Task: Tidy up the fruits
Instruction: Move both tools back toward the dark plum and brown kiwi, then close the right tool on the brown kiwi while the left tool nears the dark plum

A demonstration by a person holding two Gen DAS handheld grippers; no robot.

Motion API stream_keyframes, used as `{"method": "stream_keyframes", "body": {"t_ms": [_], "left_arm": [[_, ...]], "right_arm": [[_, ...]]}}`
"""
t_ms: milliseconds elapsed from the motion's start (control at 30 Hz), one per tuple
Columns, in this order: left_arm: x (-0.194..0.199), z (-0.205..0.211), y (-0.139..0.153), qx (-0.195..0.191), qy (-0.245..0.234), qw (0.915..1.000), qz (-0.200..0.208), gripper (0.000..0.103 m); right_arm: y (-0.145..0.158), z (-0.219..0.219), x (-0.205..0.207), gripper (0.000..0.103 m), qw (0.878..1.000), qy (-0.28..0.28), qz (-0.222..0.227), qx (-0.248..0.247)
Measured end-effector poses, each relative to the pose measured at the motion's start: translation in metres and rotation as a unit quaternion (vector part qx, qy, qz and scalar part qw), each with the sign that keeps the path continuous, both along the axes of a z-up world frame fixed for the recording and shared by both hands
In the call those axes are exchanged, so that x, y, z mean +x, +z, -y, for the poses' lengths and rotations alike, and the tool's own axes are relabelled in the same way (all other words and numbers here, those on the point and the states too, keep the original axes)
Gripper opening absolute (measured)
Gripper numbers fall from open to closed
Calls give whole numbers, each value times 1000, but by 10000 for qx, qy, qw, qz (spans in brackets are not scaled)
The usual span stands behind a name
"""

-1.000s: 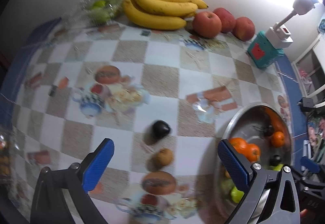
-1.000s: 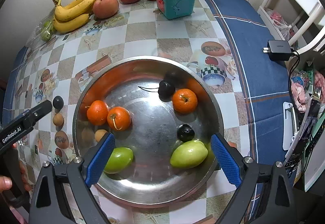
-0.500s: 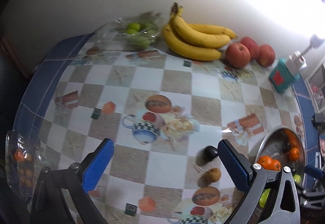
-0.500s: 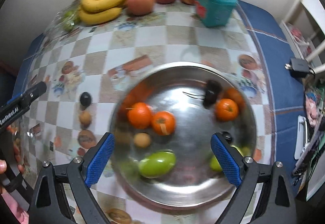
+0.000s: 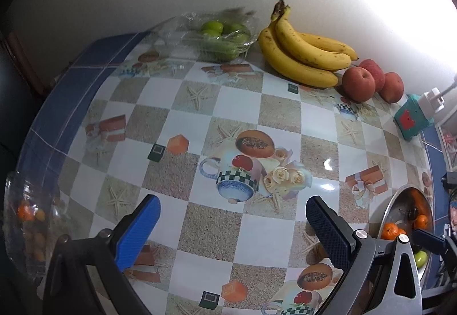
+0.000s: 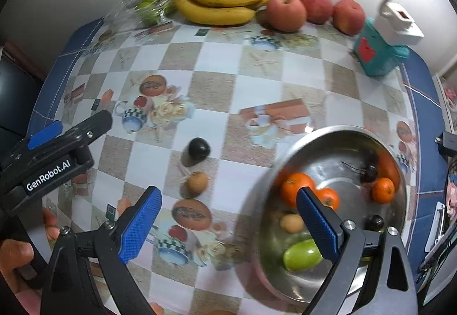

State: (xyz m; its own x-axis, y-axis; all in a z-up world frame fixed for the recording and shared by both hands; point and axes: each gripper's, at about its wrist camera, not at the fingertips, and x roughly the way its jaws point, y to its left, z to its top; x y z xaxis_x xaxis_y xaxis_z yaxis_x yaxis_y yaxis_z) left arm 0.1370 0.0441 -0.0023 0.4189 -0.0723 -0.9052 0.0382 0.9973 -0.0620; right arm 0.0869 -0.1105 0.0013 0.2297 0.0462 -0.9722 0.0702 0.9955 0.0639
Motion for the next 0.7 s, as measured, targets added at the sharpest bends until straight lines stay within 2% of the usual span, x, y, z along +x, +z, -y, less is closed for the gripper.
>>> {"method": "stream_keyframes", "body": {"t_ms": [100,233,300,533,633,700], "left_arm": [[3,-6,-8,-46,69,9999,-90,103],[7,-13,-15,140,165,9997,-96,103],[9,-16,-19,74,225,9996,-126,103],[12,-13,-31,-121,162,9994,-288,103],[14,-11,-36,-287,126,9987,-396,103],[15,-9,-37,-375,118,9982,-447,103]], "right_arm": [[-7,-8,5,95,10000,65,-61,1],[-15,-17,9,95,9999,131,-112,11],[-18,-23,11,93,9996,232,-127,-34],[-36,-38,15,66,9982,442,-369,-145],[-44,-41,16,61,9977,457,-474,-158],[-48,-42,16,53,9974,454,-522,-221]]}}
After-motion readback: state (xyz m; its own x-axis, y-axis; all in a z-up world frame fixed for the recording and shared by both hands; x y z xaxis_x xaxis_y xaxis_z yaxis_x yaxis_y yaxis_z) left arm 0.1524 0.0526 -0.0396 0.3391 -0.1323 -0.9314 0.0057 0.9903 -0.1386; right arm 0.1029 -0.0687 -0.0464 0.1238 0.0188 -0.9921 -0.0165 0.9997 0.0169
